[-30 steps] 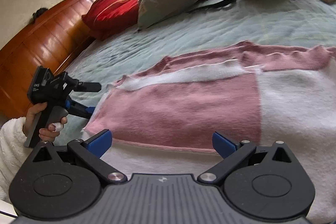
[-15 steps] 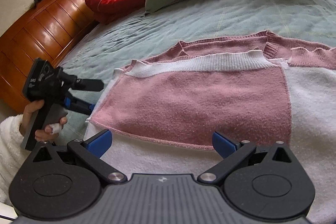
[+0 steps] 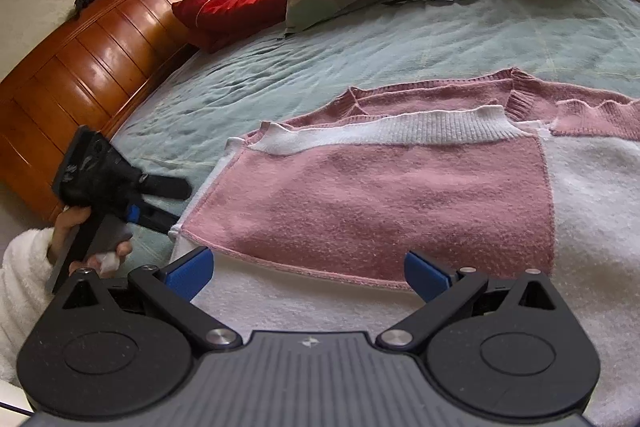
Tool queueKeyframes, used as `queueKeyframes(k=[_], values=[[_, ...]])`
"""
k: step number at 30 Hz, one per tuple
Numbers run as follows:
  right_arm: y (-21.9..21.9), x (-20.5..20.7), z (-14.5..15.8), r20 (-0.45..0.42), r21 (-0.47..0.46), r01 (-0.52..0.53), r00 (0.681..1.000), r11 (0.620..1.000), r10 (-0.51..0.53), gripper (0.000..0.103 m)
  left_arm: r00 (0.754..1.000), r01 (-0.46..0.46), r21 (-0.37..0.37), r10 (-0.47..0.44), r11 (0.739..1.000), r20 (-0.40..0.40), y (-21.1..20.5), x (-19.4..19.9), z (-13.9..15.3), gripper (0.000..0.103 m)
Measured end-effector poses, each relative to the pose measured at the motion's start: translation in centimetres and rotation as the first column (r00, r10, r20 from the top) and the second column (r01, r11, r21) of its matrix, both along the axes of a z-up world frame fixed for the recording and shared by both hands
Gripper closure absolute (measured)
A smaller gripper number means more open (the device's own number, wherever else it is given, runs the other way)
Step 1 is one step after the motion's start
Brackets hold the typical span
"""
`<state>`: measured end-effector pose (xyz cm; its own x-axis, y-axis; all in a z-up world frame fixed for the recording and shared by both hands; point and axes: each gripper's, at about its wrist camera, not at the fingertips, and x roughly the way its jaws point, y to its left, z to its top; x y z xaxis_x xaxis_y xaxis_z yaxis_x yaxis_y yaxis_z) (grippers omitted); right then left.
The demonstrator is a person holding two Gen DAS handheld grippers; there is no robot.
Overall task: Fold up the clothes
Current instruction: 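Close the left gripper on the white side edge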
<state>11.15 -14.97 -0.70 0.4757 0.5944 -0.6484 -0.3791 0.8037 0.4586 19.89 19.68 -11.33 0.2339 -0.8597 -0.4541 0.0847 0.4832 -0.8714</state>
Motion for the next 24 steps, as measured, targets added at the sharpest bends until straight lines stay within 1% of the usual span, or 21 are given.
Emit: queueKeyframes(k=[3,5,7,8,9,11,12,14,15,17,18,19,20,21,23,24], values=[[-0.3,-0.2,0.2,0.007,0.001,0.012,1.000,1.000,-0.012,0.000,1.000,0.000,-0.011,-0.001,1.000,-0.009,-1.0,1.9,-0.2,0.001],[-0.4,-0.2,0.3,0.009,0.006,0.015,1.000,1.000,-0.015,0.000,1.000,0.008,-0.005,-0.008,1.000,-0.003,-1.4,2.0,0.1,0.002],[-0.5,-0.2,0.3,0.010,0.011,0.016,1.000,1.000,-0.017,0.000,0.998,0.052,-0.005,-0.052,0.999,0.031,-1.4,1.2,0.4,0.003],[-0.5,-0.1,0.3,0.010,0.012,0.014,1.000,1.000,-0.014,0.000,0.997,0.060,0.001,-0.060,0.998,0.039,-1.0,0.9,0.3,0.007],[-0.4,-0.1,0.2,0.010,0.012,0.010,1.000,1.000,-0.010,0.000,0.997,0.058,0.007,-0.058,0.998,0.042,-0.6,0.6,0.1,0.014],[-0.3,-0.1,0.1,0.009,0.008,0.006,1.000,1.000,-0.006,0.000,1.000,0.009,0.016,-0.009,1.000,-0.004,0.6,0.8,-0.8,0.040],[-0.2,-0.1,0.0,0.008,0.005,0.006,1.000,1.000,-0.006,0.000,0.999,-0.018,0.010,0.018,1.000,-0.037,1.2,1.1,-1.3,0.046],[-0.2,-0.2,-0.2,0.002,0.002,0.003,1.000,1.000,-0.003,0.000,0.998,-0.029,0.021,0.030,0.999,-0.057,1.5,1.5,-1.9,0.062],[-0.2,-0.3,-0.2,0.001,0.002,0.002,1.000,1.000,-0.002,0.000,0.998,-0.030,0.030,0.032,0.999,-0.061,1.4,1.7,-2.0,0.065],[-0.3,-0.3,-0.1,0.003,0.004,0.006,1.000,1.000,-0.006,0.000,0.997,-0.035,0.032,0.037,0.999,-0.065,1.2,1.9,-2.0,0.064],[-0.3,-0.3,-0.1,0.004,0.005,0.007,1.000,1.000,-0.007,0.000,0.998,-0.025,0.038,0.028,0.999,-0.056,1.0,1.9,-1.8,0.061],[-0.4,-0.3,0.0,0.006,0.008,0.009,1.000,1.000,-0.009,0.000,0.999,-0.010,0.039,0.012,0.999,-0.042,0.7,1.9,-1.6,0.055],[-0.4,-0.3,0.0,0.009,0.015,0.009,1.000,1.000,-0.009,0.000,1.000,0.002,0.042,0.000,0.999,-0.032,0.4,1.9,-1.5,0.056],[-0.4,-0.3,0.1,0.011,0.023,0.008,1.000,1.000,-0.008,0.000,1.000,0.004,0.050,-0.003,0.999,-0.031,0.3,2.1,-1.5,0.057],[-0.5,0.0,0.2,0.012,0.044,0.009,1.000,0.999,-0.009,0.000,0.999,0.001,0.091,0.002,0.996,-0.035,0.2,2.2,-1.6,0.076],[-0.4,0.2,0.2,0.014,0.053,0.012,1.000,0.999,-0.013,0.000,0.999,-0.003,0.109,0.007,0.994,-0.035,0.2,2.1,-1.6,0.077]])
